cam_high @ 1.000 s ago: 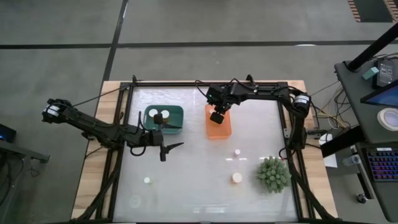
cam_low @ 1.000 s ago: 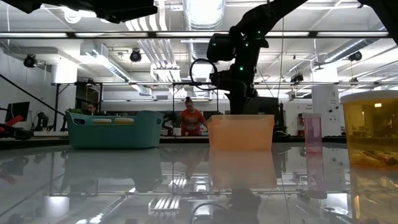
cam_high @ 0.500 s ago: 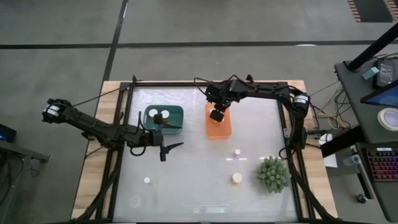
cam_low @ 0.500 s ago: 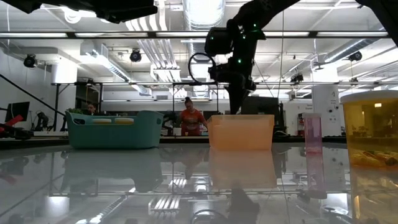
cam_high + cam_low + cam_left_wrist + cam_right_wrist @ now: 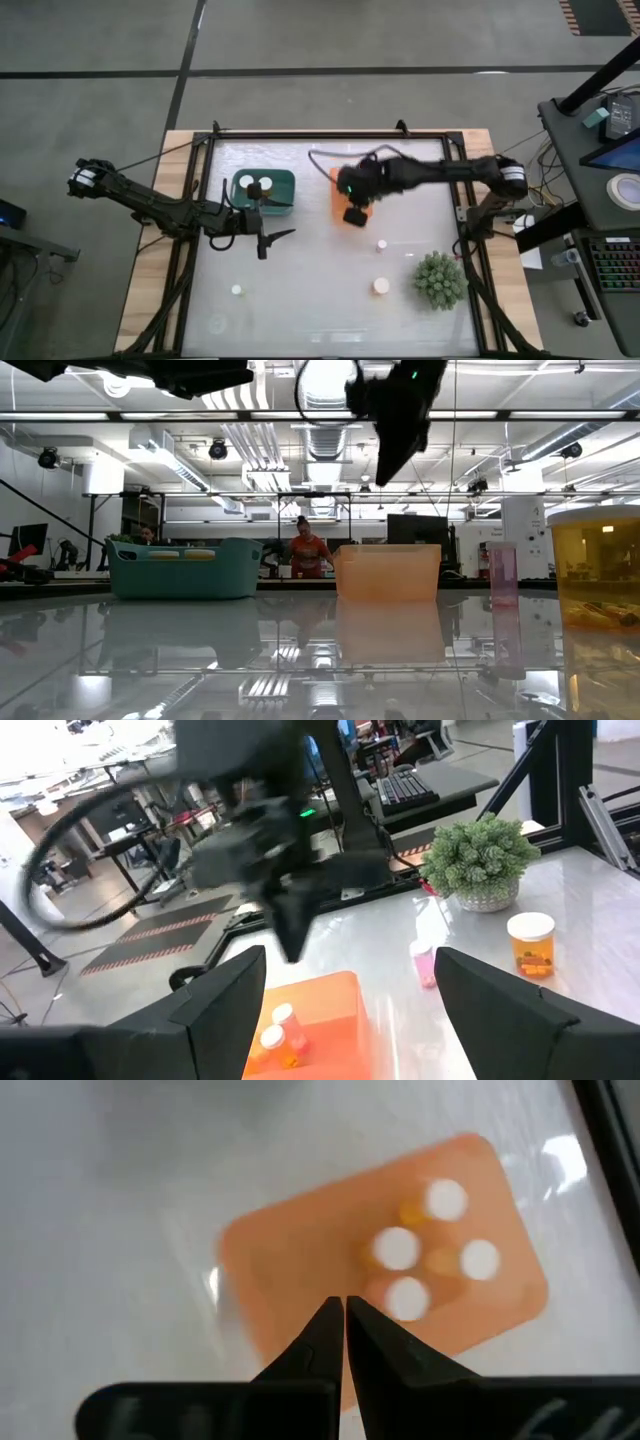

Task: Pick and place medicine bottles into bin by pill shape (circle, oval)
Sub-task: Put the small yellow pill bottle into the orange bin

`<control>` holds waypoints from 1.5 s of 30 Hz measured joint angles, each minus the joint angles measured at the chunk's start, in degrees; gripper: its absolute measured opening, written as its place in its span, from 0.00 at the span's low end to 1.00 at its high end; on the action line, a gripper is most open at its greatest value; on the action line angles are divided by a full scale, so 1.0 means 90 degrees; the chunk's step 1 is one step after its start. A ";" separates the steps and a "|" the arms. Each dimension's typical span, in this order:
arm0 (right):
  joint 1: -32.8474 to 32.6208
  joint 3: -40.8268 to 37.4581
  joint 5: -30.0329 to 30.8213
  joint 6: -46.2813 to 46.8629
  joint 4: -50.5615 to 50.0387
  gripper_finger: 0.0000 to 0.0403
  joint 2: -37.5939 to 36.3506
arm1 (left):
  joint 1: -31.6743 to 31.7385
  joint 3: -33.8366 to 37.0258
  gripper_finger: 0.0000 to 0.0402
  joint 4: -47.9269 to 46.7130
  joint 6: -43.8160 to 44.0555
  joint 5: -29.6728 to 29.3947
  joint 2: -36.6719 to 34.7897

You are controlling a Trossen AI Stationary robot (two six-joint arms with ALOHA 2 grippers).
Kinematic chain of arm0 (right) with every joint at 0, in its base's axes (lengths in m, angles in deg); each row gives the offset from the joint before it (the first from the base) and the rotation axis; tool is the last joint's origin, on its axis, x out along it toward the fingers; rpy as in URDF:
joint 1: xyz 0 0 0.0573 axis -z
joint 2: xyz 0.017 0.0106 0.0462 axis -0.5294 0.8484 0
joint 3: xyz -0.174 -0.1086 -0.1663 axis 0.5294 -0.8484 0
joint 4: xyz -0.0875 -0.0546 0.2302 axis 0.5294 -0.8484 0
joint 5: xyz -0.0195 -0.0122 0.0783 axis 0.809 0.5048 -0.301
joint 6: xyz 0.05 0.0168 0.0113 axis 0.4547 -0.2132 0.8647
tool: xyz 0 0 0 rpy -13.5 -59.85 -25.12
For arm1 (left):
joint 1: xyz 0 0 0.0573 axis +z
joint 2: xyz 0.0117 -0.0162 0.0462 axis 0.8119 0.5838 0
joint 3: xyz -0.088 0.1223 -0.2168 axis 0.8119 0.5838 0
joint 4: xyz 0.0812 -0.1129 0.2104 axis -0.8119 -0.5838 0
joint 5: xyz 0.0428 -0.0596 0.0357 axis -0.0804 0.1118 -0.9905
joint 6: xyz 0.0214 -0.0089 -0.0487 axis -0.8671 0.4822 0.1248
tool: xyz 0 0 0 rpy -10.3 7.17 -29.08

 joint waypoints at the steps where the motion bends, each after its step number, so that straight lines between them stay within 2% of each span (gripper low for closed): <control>1: -0.0219 -0.0120 0.0147 0.0067 0.0147 0.02 -0.0098 | -0.0002 0.0000 0.68 0.0003 0.0008 0.0000 0.0000; 7: -0.1463 -0.0897 0.0435 0.0058 0.1432 0.02 -0.0637 | -0.0002 -0.0001 0.68 0.0066 0.0415 0.0002 0.0000; 14: -0.2419 -0.2033 0.0823 -0.0678 0.3436 0.02 -0.1163 | -0.0033 -0.0003 0.68 0.0002 0.2076 0.0064 0.0058; 20: -0.2635 -0.3222 0.0830 -0.1430 0.5302 0.02 -0.1599 | -0.0293 -0.0109 0.68 0.0004 0.3432 0.0083 0.0281; 25: -0.2630 -0.4093 0.0662 -0.1633 0.6234 0.02 -0.2059 | -0.0527 -0.0362 0.68 -0.0193 0.4539 0.0086 0.0586; 28: -0.2630 -0.4495 0.0658 -0.1730 0.6596 0.02 -0.2397 | -0.0634 -0.0711 0.68 -0.1171 0.5423 0.0097 0.0742; 31: -0.2630 -0.4748 0.0650 -0.1741 0.6658 0.02 -0.2722 | -0.0732 -0.1259 0.68 -0.2769 0.6423 0.0143 0.0947; 33: -0.2630 -0.4862 0.0646 -0.1781 0.6670 0.02 -0.2920 | -0.0786 -0.1671 0.68 -0.3920 0.6996 0.0401 0.1115; 38: -0.2630 -0.5058 0.0646 -0.1852 0.6661 0.02 -0.3339 | -0.0851 -0.2700 0.68 -0.6122 0.8198 0.1412 0.1792; 45: -0.2630 -0.5197 0.0644 -0.2027 0.6665 0.02 -0.3596 | -0.1133 -0.3702 0.68 -0.8096 0.9562 0.3226 0.2811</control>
